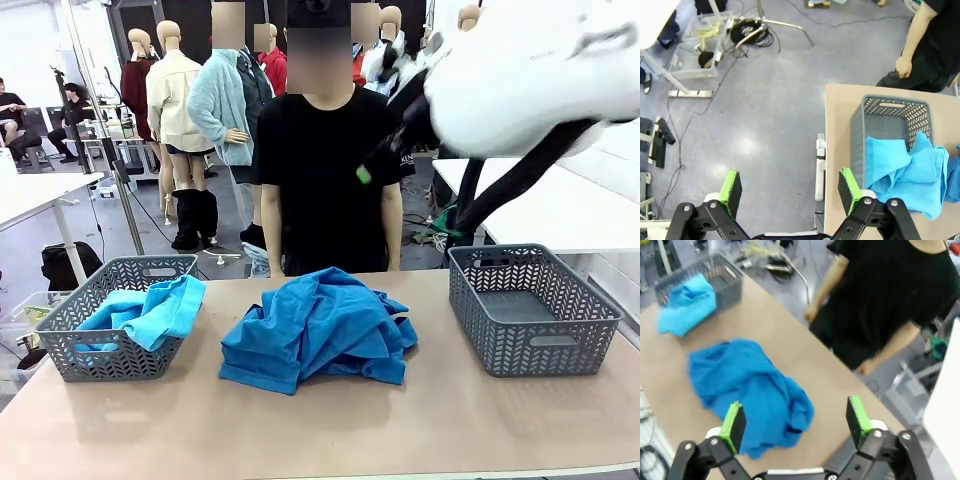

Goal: Sort the tops and bottoms.
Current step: Lift clothes from the center of the table with your right hand.

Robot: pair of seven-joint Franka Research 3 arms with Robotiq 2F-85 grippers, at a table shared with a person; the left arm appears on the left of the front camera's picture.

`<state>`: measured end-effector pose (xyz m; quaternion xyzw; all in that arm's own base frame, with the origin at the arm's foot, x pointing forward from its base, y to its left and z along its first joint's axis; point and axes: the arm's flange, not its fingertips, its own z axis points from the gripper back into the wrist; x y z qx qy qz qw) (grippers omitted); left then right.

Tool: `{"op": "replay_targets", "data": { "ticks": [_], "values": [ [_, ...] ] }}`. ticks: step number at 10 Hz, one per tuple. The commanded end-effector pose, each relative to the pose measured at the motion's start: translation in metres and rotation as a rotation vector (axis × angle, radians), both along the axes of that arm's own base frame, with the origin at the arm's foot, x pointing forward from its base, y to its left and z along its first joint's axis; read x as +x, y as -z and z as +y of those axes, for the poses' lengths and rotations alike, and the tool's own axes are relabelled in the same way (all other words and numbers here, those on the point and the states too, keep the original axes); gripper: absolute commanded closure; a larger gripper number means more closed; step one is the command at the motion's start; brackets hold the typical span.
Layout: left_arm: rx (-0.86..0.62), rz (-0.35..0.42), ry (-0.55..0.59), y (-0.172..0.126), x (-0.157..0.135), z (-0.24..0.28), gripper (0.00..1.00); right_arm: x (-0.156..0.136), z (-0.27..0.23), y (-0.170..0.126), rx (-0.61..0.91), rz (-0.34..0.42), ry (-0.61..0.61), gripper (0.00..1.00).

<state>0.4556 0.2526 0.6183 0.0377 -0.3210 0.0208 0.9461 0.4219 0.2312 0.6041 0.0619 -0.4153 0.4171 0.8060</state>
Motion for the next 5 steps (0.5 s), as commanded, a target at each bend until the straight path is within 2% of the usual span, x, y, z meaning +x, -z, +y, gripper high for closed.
{"op": "replay_targets", "data": {
  "ticks": [1,2,3,5],
  "values": [
    [0.018,0.005,0.001,-0.001,-0.003,0.003,0.00,0.028,0.019,0.029,-0.174,-0.003,0.120,0.00],
    [0.018,0.005,0.001,-0.001,-0.003,0.003,0.00,0.032,0.005,0.035,-0.150,0.037,0.069,0.00],
    [0.018,0.005,0.001,-0.001,-0.003,0.003,0.00,0.024,0.003,0.033,-0.094,0.012,0.037,0.00],
    [0.018,0.005,0.001,-0.001,-0.003,0.003,0.00,0.024,0.003,0.033,-0.094,0.012,0.037,0.00]
  ]
}}
